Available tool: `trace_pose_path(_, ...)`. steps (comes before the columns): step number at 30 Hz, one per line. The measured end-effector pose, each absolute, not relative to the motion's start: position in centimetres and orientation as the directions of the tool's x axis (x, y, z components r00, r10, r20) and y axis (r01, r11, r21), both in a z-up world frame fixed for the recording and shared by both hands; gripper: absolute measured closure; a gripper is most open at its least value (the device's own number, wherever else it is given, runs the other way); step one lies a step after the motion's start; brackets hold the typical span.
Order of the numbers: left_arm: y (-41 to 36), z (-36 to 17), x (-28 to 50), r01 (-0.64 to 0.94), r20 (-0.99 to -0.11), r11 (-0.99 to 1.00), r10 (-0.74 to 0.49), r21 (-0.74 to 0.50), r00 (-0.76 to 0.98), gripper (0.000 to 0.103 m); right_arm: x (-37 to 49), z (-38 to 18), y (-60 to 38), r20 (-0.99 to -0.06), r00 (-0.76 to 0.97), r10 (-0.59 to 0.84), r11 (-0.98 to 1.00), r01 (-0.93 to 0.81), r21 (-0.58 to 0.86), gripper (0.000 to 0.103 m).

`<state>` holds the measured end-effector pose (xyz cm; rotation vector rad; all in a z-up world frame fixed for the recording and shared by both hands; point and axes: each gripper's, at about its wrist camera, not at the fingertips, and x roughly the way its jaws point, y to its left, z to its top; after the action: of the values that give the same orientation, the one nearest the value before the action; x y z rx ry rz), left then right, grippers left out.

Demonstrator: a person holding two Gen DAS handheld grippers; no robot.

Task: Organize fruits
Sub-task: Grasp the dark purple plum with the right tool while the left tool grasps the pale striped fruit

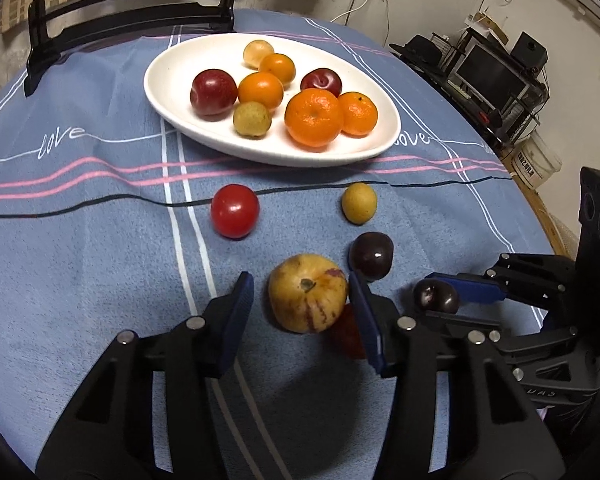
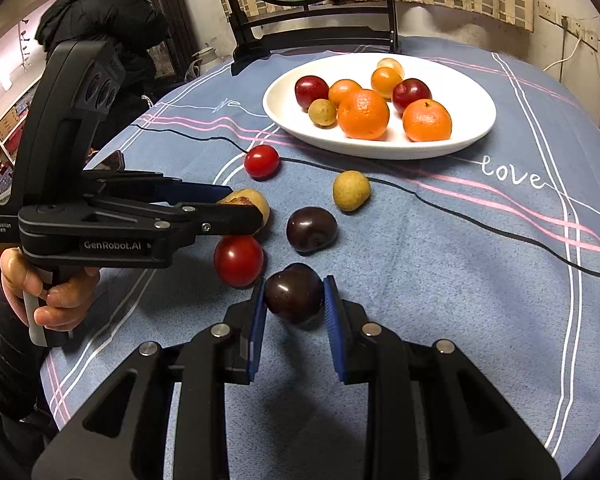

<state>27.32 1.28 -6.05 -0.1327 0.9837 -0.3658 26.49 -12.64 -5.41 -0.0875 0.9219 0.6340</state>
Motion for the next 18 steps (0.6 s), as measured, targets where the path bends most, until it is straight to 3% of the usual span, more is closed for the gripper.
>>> trace_pose_path(3,1.1,-6.0,27.2,0.260,-0.782,0.924,-0.377,-0.281,0.496,0.061,26.5,-5.4,-12.7,-0.766,0.438,0.470,0.818,-0.543,0.191,0.075)
trace_pose_path(18,1.0,-4.9,26.1,0.238,-0.764,0.958,-0.275,-0.163,0.584,0.063,26.4,-5.2,-13.0,-0.756,0.452,0.473,0.820,-0.541,0.189,0.075)
